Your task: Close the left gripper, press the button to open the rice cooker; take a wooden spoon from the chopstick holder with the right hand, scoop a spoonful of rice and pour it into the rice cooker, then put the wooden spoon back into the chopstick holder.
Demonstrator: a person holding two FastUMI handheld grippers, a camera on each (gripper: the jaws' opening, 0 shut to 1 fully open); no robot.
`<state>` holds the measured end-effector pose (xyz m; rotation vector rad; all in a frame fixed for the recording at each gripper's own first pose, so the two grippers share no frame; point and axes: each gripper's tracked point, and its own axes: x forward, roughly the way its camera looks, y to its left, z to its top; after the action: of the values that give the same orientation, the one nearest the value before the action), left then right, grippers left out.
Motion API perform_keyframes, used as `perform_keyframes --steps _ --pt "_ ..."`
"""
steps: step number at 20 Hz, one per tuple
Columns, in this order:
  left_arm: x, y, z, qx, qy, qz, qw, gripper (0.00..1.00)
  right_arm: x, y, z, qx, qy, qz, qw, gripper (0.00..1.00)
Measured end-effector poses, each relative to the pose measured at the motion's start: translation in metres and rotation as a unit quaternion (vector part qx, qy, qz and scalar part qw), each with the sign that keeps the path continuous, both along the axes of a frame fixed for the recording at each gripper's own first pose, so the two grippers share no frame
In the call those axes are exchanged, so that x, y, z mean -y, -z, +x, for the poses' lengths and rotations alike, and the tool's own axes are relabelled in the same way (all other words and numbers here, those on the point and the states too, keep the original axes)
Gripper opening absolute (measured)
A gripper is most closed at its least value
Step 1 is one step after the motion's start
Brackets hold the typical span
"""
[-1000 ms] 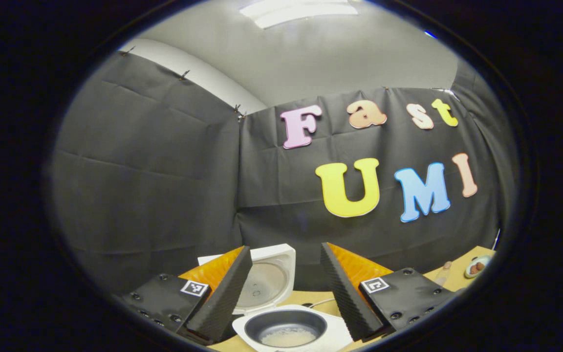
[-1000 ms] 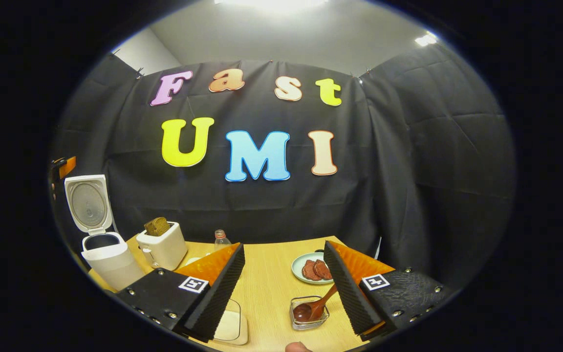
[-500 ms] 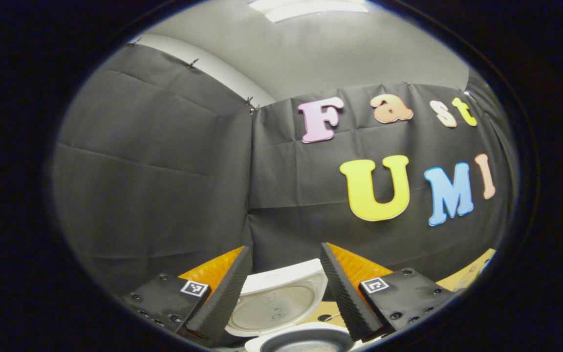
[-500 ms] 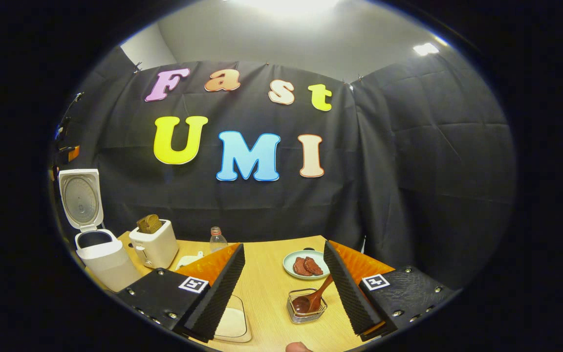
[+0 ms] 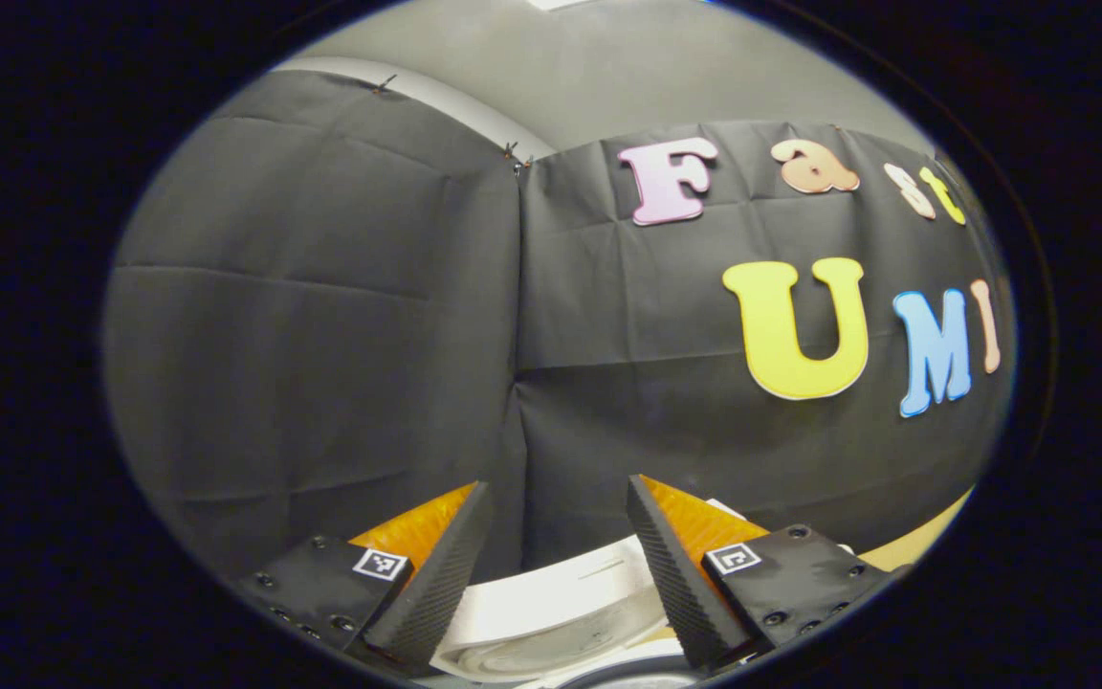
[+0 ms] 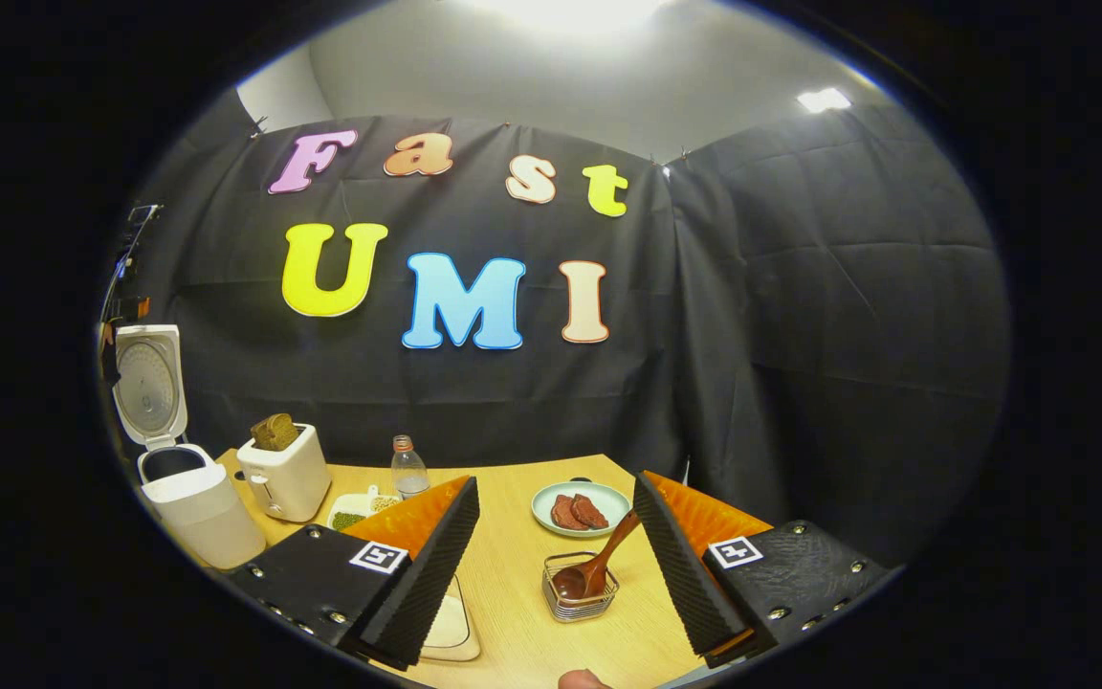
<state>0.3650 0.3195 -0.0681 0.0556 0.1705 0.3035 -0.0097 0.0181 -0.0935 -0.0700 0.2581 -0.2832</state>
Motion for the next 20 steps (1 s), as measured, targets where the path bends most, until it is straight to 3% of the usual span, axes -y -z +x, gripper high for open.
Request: perform_keyframes --steps 2,5,6,20 --pt "0.001 0.018 0.002 -0.023 -0.002 -0.007 1.000 0.98 0.001 0.000 0.001 0.000 -0.002 -0.001 1.000 0.99" --pt "0.000 0.020 0.001 -0.026 -0.017 -0.011 0.999 0.91 0.005 -0.006 0.003 0.005 -0.005 -0.011 1.000 0.98" --pt "0.001 0.021 0.001 -0.028 -0.021 -0.010 0.999 1.00 0.009 -0.007 0.005 0.007 -0.005 -0.012 1.000 0.99" --pt "0.014 0.018 -0.021 -0.043 -0.030 -0.012 0.999 0.99 0.052 -0.019 0.026 0.012 -0.046 0.004 0.999 0.98"
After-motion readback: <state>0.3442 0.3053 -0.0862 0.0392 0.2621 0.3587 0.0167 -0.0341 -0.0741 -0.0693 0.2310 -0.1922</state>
